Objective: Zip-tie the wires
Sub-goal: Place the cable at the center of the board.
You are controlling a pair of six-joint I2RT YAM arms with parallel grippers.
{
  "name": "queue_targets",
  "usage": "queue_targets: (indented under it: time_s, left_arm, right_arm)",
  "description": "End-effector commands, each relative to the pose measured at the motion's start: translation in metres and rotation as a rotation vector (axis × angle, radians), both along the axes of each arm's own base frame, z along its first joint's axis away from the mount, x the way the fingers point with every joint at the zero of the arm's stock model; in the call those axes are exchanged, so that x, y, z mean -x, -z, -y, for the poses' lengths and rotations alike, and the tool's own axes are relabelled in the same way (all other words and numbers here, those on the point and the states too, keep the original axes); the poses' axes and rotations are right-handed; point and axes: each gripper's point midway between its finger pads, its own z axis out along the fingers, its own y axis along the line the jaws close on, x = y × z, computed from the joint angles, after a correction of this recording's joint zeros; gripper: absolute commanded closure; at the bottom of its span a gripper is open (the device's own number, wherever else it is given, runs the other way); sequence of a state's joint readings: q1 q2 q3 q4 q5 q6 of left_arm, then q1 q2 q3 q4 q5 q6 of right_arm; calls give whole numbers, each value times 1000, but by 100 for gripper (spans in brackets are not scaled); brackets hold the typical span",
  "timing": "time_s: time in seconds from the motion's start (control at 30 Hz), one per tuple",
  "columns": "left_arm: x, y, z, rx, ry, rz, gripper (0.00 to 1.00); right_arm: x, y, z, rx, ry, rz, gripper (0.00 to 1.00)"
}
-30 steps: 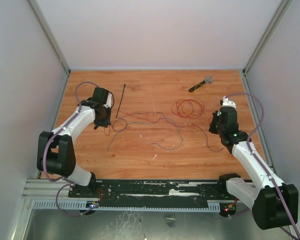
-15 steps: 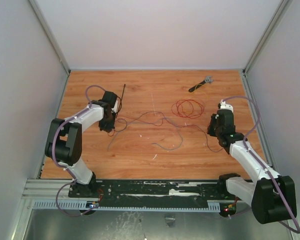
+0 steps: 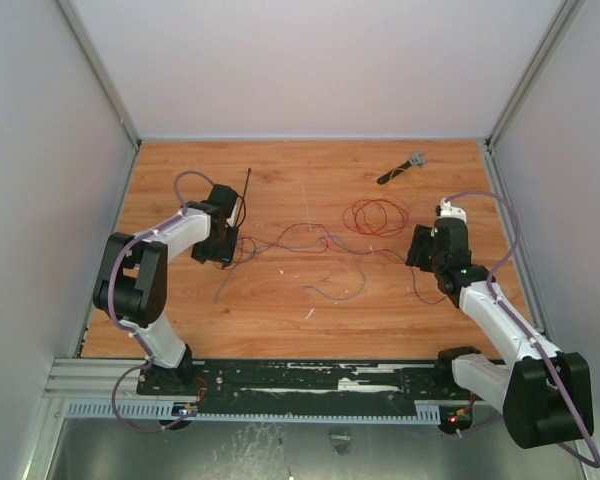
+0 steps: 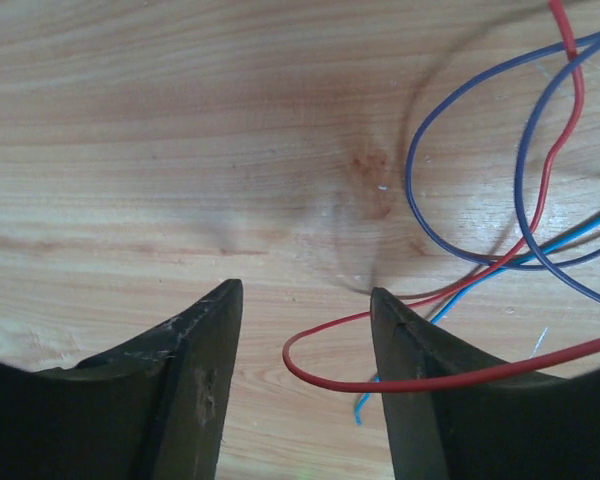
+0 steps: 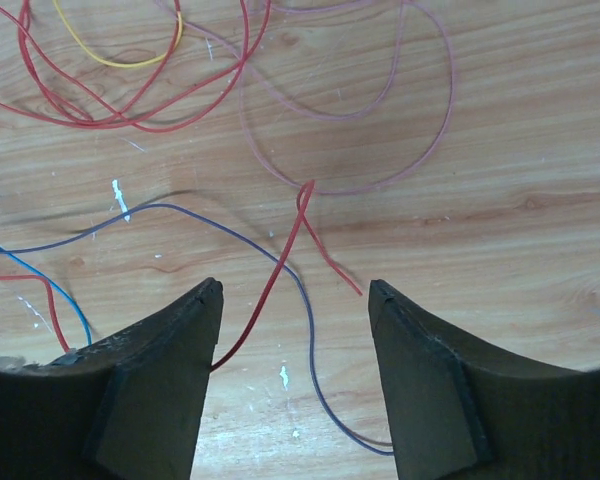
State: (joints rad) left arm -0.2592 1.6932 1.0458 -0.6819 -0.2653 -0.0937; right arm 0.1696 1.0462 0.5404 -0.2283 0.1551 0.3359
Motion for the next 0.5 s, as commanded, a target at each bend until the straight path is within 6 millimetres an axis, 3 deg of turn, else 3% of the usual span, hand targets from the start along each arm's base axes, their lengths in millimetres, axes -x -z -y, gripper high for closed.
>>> queue_targets:
  time_s: [0.0,0.23,0.3,0.47]
  left_arm:
    - [-2,-9,-5,-33,-5,37,37]
    - [-7,-33,2,18,3,105,16]
    - [-10,-42,7,51,10,133,2]
    - [-12,-56,11,84,18,174,2]
  right_arm:
    - [-12,-34,1,19,-9,95,37]
    - [-22,-68,-7,-9,-48,164,31]
    - [-22,-73,-11,-23,-63,176,28]
    - [-26,-80,-13,-21,-80,199,24]
